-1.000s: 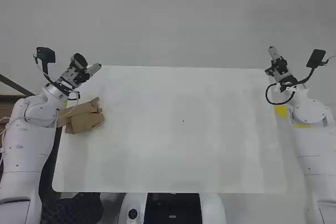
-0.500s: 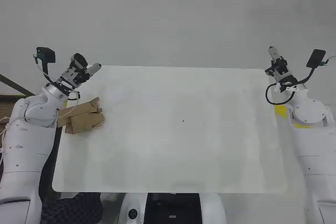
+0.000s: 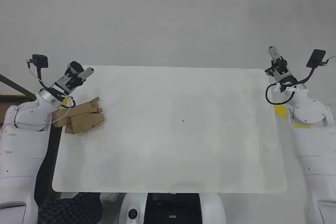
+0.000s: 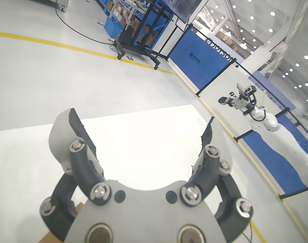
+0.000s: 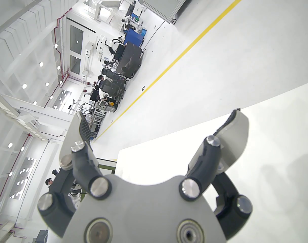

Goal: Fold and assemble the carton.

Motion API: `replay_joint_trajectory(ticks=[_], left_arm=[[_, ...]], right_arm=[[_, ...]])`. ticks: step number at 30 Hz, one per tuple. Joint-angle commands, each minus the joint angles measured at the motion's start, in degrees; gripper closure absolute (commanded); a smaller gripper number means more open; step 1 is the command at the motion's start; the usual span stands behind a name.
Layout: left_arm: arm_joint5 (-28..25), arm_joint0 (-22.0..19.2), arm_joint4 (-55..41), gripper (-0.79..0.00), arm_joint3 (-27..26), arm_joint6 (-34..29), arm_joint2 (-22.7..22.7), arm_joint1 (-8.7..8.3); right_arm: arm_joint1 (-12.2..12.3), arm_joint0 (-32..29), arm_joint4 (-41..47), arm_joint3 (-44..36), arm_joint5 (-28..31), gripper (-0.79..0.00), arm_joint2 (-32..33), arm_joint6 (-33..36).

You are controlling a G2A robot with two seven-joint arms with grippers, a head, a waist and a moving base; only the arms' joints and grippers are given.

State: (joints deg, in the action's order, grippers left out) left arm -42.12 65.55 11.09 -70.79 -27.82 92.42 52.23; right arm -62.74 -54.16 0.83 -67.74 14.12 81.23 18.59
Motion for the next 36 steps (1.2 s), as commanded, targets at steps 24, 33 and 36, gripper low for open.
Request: replay_joint_trajectory(ticks=[24,33,36], left_arm=[[-4.2,6.2,-30.7,-0.785,17.4,-20.7,9.6,-2.64],[-5.2,6.6,-30.6,-0.785,19.7,-19.4,10.9,-2.98],[-5.2,6.6,-30.6,-0.785,19.7,-19.4,10.9,-2.98]], right_arm=[[0.0,0.0,0.0,0.0,0.0,-0.785,0.0,0.0],[0.0,0.0,0.0,0.0,0.0,-0.785,0.0,0.0],[0.0,0.0,0.0,0.0,0.0,-0.785,0.0,0.0]])
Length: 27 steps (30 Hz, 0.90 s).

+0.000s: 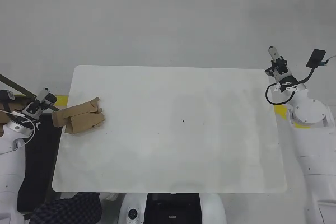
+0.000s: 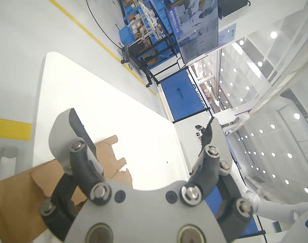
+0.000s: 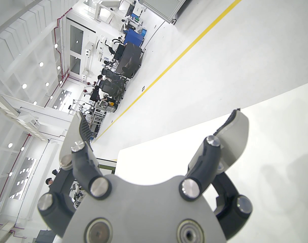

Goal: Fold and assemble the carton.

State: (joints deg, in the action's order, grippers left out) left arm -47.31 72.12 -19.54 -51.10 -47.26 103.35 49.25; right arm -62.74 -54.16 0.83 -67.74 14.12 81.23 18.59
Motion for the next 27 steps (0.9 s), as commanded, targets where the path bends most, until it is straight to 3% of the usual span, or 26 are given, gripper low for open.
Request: replay_joint_trajectory(ticks=[1,14,20,27], left_arm=[[0.0,0.0,0.0,-0.785,0.0,0.0,0.0,0.0],[0.4,0.1,0.0,-0.785,0.0,0.3,-0.1,0.03],[2.5,3.0,0.0,-0.785,-0.3,5.5,0.5,0.33],[-0.5,6.1,1.9,-0.785,2.7,10.7,3.9,-0.06]], right_arm=[[0.0,0.0,0.0,0.0,0.0,-0.785,0.0,0.0],[0.0,0.0,0.0,0.0,0.0,-0.785,0.0,0.0],[0.0,0.0,0.0,0.0,0.0,-0.785,0.0,0.0],[0.0,0.0,0.0,0.0,0.0,-0.785,0.0,0.0]])
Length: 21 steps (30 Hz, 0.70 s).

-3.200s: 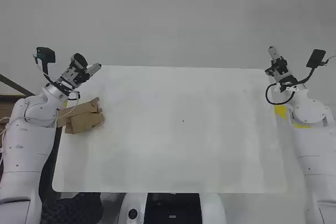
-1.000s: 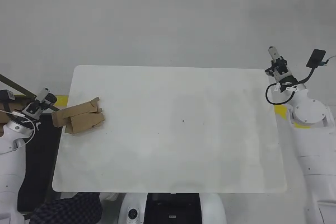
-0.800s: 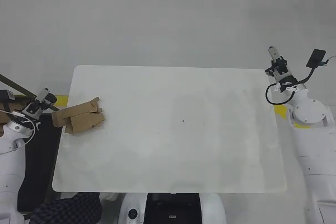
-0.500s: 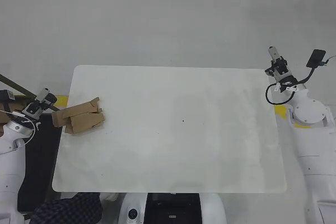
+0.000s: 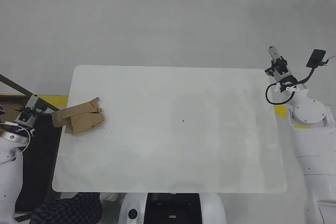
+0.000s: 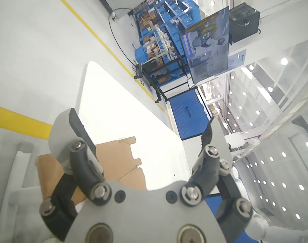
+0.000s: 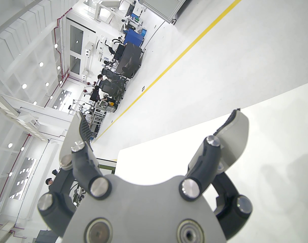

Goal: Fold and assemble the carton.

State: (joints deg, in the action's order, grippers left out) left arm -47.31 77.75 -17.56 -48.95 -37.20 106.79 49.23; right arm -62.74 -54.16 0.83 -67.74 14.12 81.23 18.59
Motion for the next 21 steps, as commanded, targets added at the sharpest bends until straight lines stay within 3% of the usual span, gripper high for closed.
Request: replay_joint_trajectory(ticks=[1,9,16,21], left_arm=[[-0.8,0.9,-0.1,-0.785,1.1,1.1,1.0,-0.09],[-1.3,0.3,6.6,-0.785,8.4,6.4,0.7,-0.15],[-0.6,-3.8,13.3,-0.785,16.4,11.3,-3.0,0.67],[-1.7,-7.1,15.5,-0.785,20.1,10.9,-5.4,1.33]], right_arm=[[0.0,0.0,0.0,0.0,0.0,-0.785,0.0,0.0],[0.0,0.0,0.0,0.0,0.0,-0.785,0.0,0.0],[0.0,0.0,0.0,0.0,0.0,-0.785,0.0,0.0],[0.0,0.0,0.0,0.0,0.0,-0.785,0.0,0.0]])
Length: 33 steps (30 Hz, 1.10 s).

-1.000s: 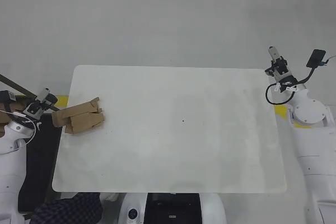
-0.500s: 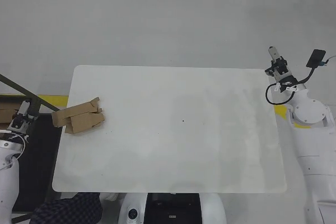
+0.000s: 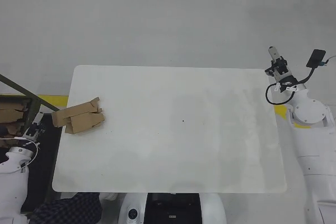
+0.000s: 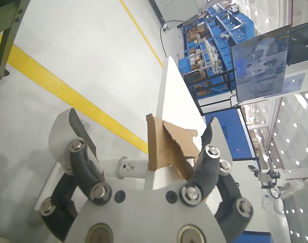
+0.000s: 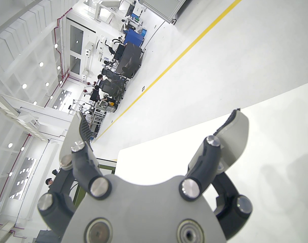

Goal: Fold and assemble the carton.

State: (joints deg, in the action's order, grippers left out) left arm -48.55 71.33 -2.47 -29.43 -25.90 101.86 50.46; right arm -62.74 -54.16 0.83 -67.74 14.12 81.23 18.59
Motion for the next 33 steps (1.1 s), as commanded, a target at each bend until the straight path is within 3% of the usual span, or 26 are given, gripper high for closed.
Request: replay_joint_trajectory(ticks=[1,10,15,24,25,33], left_arm=[[-0.9,-1.3,0.9,-0.785,1.1,-0.5,-0.9,0.17],[-1.9,-6.3,5.2,-0.785,4.3,1.2,-3.6,0.68],[-2.5,-8.0,6.2,-0.4,5.5,1.0,-4.4,0.83],[-3.2,-9.4,5.0,-0.034,7.8,-1.5,-5.0,0.91],[-3.3,-9.5,4.6,0.0,8.0,-2.0,-4.9,0.91],[-3.4,-10.2,-2.7,0.0,8.5,-9.1,-3.3,0.61]], right_arm=[[0.0,0.0,0.0,0.0,0.0,-0.785,0.0,0.0],[0.0,0.0,0.0,0.0,0.0,-0.785,0.0,0.0],[0.0,0.0,0.0,0.0,0.0,-0.785,0.0,0.0],[0.0,0.0,0.0,0.0,0.0,-0.785,0.0,0.0],[0.0,0.0,0.0,0.0,0.0,-0.785,0.0,0.0],[0.0,0.0,0.0,0.0,0.0,-0.785,0.0,0.0]])
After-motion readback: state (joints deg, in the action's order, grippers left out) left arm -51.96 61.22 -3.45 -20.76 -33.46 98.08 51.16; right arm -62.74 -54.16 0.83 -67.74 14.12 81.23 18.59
